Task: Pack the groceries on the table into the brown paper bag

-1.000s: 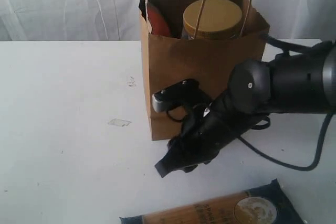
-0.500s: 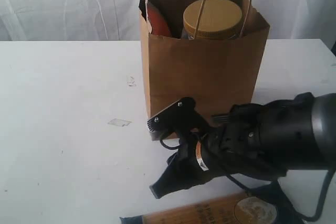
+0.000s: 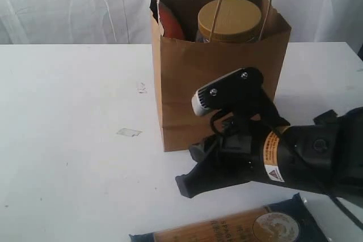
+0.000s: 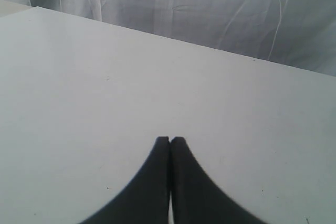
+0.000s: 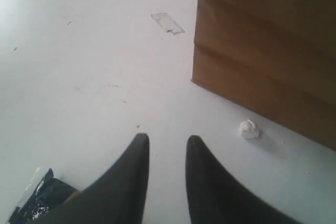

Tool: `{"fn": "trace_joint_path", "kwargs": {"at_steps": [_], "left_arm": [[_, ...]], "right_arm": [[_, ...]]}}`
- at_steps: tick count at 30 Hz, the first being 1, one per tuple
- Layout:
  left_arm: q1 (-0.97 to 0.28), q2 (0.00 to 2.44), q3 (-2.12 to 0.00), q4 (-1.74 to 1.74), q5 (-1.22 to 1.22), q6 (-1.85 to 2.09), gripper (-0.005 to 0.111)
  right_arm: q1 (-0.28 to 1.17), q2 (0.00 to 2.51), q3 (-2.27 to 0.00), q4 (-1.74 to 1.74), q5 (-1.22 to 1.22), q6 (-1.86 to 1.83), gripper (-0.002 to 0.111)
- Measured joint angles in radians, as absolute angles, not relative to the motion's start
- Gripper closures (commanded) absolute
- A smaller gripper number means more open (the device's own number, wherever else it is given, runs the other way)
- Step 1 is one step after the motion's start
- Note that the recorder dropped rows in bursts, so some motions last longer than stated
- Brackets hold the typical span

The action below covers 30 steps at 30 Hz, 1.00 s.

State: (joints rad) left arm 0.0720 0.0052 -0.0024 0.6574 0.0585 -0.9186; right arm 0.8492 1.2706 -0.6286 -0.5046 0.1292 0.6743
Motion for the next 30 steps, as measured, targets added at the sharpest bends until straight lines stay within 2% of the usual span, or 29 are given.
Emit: {"fn": "trace_joint_path", "kwargs": {"at_steps": [7, 13, 16, 22, 25, 30], "left_arm": [[0.072, 0.005, -0.002, 0.657, 0.059, -0.919, 0.107], [0.072, 0.005, -0.002, 0.657, 0.059, -0.919, 0.107], [0.072, 0.005, -0.002, 0.657, 0.059, -0.919, 0.107], [0.072, 0.005, -0.002, 0.657, 0.059, -0.919, 0.107], [0.072, 0.005, -0.002, 0.657, 0.059, -0.919, 0.107], [0.072, 0.005, -0.002, 0.657, 0.059, -0.919, 0.107]], "right_arm": [[0.849, 1.234, -0.577, -0.511, 0.069, 0.655, 0.085], [0.853, 1.224, -0.453, -0.415, -0.213, 0.467, 0.084], [0.855, 1.246, -0.400, -0.274, -0.292, 0.400, 0.076], [0.855, 1.306, -0.271, 0.088, -0.568, 0.192, 0.047], [0.855, 1.315, -0.258, 0.194, -0.575, 0.112, 0.044], [0.855, 1.322, -0.300, 0.259, -0.415, 0.058, 0.045]]}}
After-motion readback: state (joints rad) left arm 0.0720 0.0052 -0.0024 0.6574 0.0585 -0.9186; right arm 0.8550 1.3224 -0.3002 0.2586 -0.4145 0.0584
